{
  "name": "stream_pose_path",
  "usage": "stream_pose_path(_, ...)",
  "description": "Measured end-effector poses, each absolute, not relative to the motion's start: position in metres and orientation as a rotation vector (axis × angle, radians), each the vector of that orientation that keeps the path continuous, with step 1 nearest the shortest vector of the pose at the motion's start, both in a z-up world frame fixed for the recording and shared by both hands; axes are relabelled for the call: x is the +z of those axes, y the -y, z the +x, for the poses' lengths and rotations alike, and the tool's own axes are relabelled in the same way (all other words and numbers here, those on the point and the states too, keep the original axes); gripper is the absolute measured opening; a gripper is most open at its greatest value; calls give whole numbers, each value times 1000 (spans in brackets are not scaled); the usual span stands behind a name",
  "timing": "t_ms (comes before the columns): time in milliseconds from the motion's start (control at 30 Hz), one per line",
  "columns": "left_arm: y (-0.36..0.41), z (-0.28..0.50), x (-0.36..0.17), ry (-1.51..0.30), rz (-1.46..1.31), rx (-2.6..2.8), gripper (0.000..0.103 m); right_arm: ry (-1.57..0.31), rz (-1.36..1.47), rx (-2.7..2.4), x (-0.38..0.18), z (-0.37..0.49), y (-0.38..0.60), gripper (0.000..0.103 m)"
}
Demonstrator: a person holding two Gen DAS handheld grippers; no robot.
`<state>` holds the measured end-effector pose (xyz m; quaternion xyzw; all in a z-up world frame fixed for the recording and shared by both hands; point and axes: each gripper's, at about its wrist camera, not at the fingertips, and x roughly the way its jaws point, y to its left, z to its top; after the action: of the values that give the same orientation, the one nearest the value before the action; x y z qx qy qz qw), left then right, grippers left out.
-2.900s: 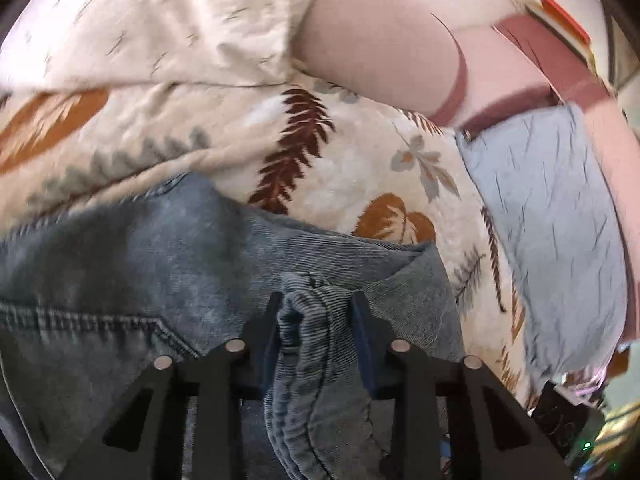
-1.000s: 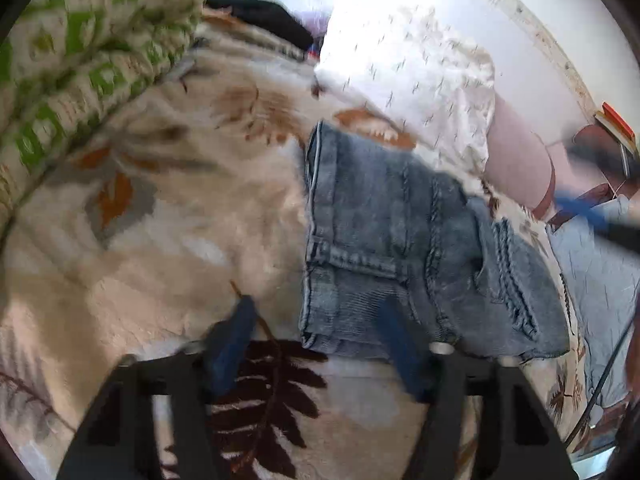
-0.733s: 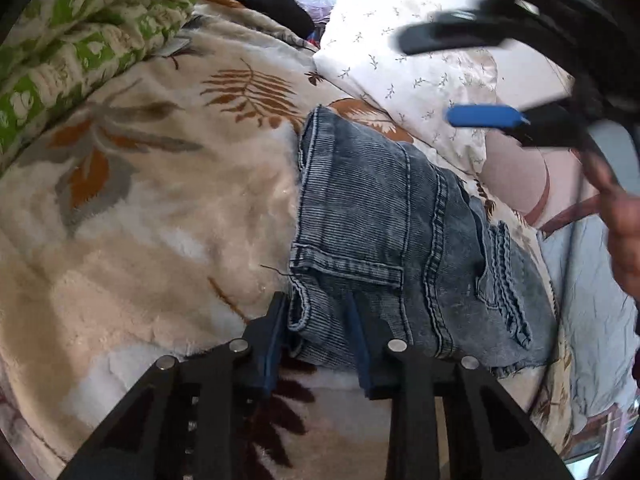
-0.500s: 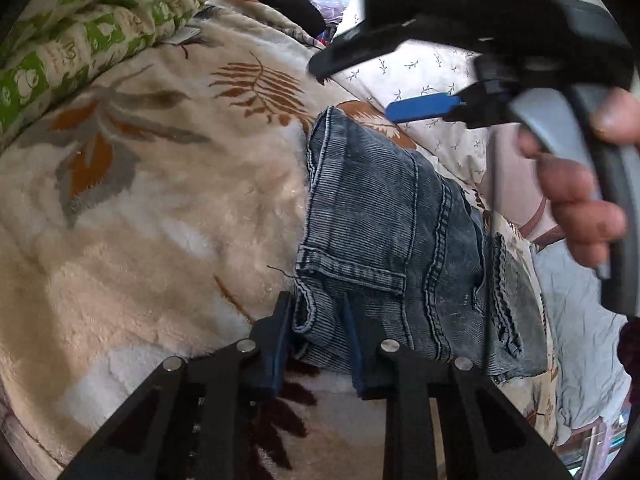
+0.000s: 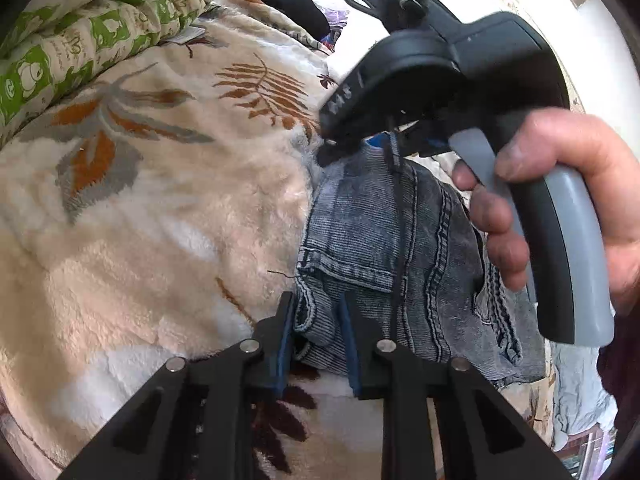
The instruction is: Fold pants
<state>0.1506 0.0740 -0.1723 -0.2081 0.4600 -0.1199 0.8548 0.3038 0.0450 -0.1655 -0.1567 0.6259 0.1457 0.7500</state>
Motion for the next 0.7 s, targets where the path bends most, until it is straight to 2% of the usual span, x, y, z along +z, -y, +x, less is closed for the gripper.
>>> stream_pose_path(100,-79,152,-173,-965,-459,-263,20,-1351,-315,305,-158,302,-37,13)
stream_pose_path(167,-78,152,-172,-954,-456,-268,19,-1333,-295,306,-150,300,-27,12)
stream_pose_path(700,-43,132,-121,-707,-297,-439,16,-1084,-93,358,-64,260,52,10)
